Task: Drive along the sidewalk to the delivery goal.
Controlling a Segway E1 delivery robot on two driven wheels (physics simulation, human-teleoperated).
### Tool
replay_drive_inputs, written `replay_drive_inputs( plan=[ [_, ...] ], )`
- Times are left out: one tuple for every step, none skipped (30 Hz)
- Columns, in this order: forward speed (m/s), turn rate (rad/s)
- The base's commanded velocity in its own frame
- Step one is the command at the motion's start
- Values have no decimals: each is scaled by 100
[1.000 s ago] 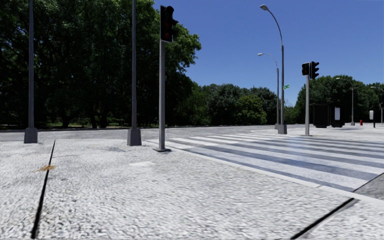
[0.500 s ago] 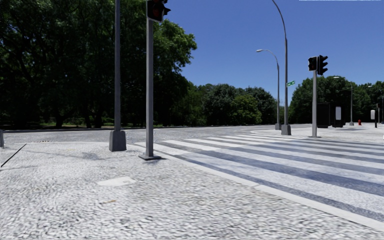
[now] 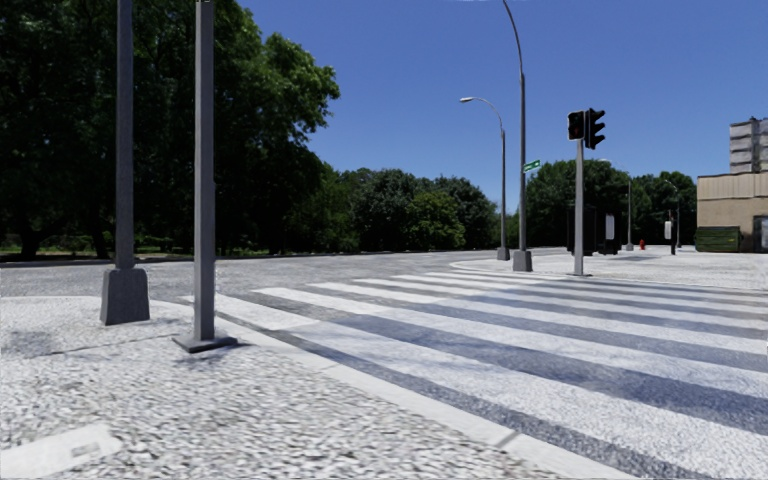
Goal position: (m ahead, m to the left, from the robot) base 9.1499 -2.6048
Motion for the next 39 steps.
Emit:
replay_drive_inputs(
  plan=[
    [174, -38],
    [174, -35],
    [174, -34],
    [174, -33],
    [174, -33],
    [174, -33],
    [174, -33],
    [174, -33],
    [174, -33],
    [174, -33],
    [174, -32],
    [174, -23],
    [174, -4],
    [174, 0],
    [174, 0],
    [174, 0],
    [174, 0],
    [174, 0],
    [174, 0],
    [174, 0],
    [174, 0],
    [174, 0],
    [174, 0],
    [174, 0],
    [174, 0],
    [174, 0],
    [179, 0],
    [181, 0],
    [181, 0],
    [181, 0],
    [181, 0],
    [182, 0],
    [183, 0],
    [181, 0],
    [171, 0],
    [166, 0],
    [165, 0],
    [165, 0],
    [164, 0]
  ],
)
